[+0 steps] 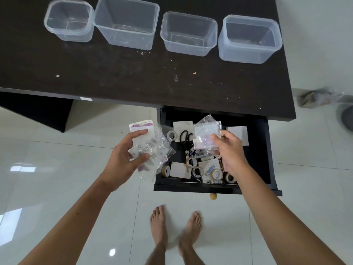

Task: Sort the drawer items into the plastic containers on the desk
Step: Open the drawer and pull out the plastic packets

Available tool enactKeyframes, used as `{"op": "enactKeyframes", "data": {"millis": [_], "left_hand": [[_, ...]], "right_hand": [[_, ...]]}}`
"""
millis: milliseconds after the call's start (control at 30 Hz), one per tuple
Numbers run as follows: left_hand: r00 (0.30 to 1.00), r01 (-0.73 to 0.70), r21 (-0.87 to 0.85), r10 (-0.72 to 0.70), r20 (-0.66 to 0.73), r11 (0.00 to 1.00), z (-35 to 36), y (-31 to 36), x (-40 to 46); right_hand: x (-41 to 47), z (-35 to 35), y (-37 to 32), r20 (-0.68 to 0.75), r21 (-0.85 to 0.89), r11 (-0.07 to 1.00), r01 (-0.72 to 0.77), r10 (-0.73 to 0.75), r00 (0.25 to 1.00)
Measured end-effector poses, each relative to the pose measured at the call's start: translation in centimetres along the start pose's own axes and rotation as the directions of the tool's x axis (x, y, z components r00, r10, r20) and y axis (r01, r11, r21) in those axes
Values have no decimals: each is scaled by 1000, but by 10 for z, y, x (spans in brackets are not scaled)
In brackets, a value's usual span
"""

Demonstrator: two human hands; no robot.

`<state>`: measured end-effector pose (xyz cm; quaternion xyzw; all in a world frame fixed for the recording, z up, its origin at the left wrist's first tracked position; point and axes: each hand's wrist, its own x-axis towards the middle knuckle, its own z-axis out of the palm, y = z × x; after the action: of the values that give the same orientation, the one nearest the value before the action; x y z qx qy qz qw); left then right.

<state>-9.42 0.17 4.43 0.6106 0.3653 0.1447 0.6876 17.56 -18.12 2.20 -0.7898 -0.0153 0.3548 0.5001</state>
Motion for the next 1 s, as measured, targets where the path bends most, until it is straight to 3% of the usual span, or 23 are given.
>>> {"op": "enactKeyframes", "data": {"millis": [333, 467, 567, 733, 833, 1000], "left_hand": [[977, 25, 44, -34, 212, 999, 83, 8, 19], [951, 20, 64, -39, 305, 998, 122, 14, 23], [942, 3, 36, -15, 336, 999, 147, 25, 24], [931, -3, 20, -4, 366, 1000, 191, 46, 32], [919, -50, 65, 21, 394, 997, 223, 56, 36], [856, -126, 118, 48, 515, 985, 292, 71, 42]], "right_hand": [[-43, -56, -18, 105, 136, 982, 128, -142, 984], [-52, -67, -18, 134, 10, 985, 172, -171, 976], [-53, -78, -10, 61, -179, 949, 257, -251, 966], [-54, -106, -6, -71, -291, 919, 265, -297, 952], [-54, -134, -4, -79, -295, 910, 291, -327, 942], [-51, -191, -1, 44, -209, 929, 304, -302, 952]]}}
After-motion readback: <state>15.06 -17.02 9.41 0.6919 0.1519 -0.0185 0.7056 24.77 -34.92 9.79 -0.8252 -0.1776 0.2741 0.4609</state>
